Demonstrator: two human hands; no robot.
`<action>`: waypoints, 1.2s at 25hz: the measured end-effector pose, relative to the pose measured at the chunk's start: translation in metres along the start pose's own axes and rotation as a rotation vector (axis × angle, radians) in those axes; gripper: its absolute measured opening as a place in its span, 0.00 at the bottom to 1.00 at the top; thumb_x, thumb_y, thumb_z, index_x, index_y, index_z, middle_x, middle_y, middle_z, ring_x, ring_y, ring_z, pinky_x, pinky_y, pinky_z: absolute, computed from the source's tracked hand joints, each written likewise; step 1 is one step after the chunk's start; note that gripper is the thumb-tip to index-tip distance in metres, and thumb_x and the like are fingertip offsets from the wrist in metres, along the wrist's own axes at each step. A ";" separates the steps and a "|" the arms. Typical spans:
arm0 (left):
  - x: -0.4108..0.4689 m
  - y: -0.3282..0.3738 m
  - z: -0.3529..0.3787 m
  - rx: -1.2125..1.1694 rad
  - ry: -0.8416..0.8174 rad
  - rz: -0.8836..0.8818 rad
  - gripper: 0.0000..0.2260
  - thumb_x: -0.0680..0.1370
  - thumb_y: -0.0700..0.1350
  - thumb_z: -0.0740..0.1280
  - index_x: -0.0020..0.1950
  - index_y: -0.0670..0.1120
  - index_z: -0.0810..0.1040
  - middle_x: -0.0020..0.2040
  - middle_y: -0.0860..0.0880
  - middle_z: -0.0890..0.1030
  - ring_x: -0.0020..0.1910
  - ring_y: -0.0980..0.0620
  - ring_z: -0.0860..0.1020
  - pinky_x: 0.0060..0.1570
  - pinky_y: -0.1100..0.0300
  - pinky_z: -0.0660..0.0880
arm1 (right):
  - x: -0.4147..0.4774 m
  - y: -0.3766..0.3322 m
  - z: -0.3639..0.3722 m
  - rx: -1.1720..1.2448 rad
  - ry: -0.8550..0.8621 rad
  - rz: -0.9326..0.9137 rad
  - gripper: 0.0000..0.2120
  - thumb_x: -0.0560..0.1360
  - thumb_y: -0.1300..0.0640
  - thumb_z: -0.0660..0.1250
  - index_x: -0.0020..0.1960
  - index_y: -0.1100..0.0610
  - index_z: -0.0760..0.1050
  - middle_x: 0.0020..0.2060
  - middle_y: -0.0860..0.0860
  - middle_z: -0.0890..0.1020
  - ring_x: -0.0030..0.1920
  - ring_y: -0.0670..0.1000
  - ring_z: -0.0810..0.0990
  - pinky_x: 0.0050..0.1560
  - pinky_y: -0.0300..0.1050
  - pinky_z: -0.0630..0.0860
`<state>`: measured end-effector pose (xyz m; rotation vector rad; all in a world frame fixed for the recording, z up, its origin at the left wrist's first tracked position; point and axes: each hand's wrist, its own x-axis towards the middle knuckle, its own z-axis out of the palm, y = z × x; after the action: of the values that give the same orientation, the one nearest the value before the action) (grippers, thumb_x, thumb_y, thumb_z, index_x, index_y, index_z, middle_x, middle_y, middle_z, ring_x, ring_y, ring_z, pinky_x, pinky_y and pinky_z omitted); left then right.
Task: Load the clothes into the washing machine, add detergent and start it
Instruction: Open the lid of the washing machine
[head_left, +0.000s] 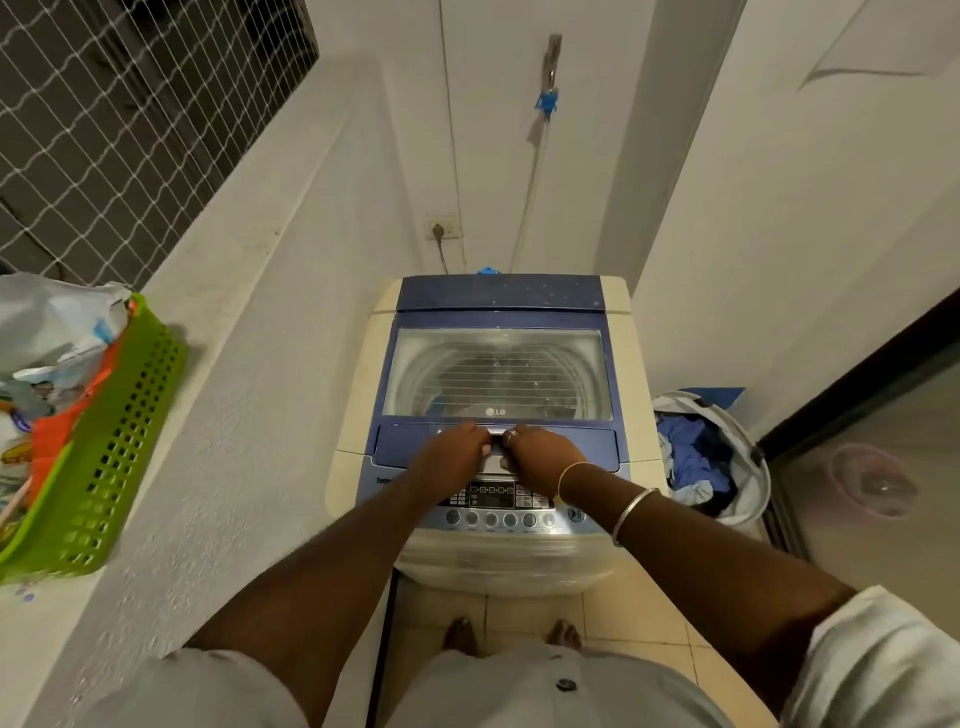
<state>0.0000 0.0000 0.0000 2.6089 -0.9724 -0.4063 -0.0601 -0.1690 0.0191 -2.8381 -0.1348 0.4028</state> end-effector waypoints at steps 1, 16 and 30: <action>-0.001 -0.001 0.001 -0.041 -0.041 -0.008 0.10 0.82 0.45 0.60 0.53 0.43 0.79 0.49 0.45 0.79 0.47 0.46 0.79 0.48 0.48 0.76 | 0.000 -0.001 0.002 -0.015 -0.022 0.024 0.12 0.80 0.51 0.61 0.61 0.53 0.74 0.55 0.54 0.79 0.54 0.57 0.80 0.48 0.50 0.76; 0.000 0.002 -0.030 -0.061 -0.222 -0.018 0.09 0.83 0.45 0.61 0.52 0.43 0.80 0.48 0.44 0.80 0.45 0.50 0.75 0.45 0.58 0.67 | 0.004 -0.013 -0.022 0.020 -0.201 0.153 0.15 0.77 0.47 0.62 0.53 0.59 0.77 0.48 0.57 0.82 0.44 0.55 0.76 0.45 0.45 0.70; 0.021 0.048 -0.157 -0.028 0.063 -0.089 0.06 0.79 0.43 0.67 0.54 0.45 0.82 0.52 0.47 0.82 0.50 0.49 0.79 0.49 0.57 0.73 | -0.003 -0.023 -0.153 0.071 0.107 0.065 0.11 0.77 0.53 0.66 0.56 0.58 0.78 0.44 0.53 0.79 0.46 0.52 0.77 0.48 0.43 0.73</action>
<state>0.0462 -0.0168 0.1584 2.6300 -0.8261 -0.3544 -0.0201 -0.1856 0.1679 -2.7917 -0.0075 0.2623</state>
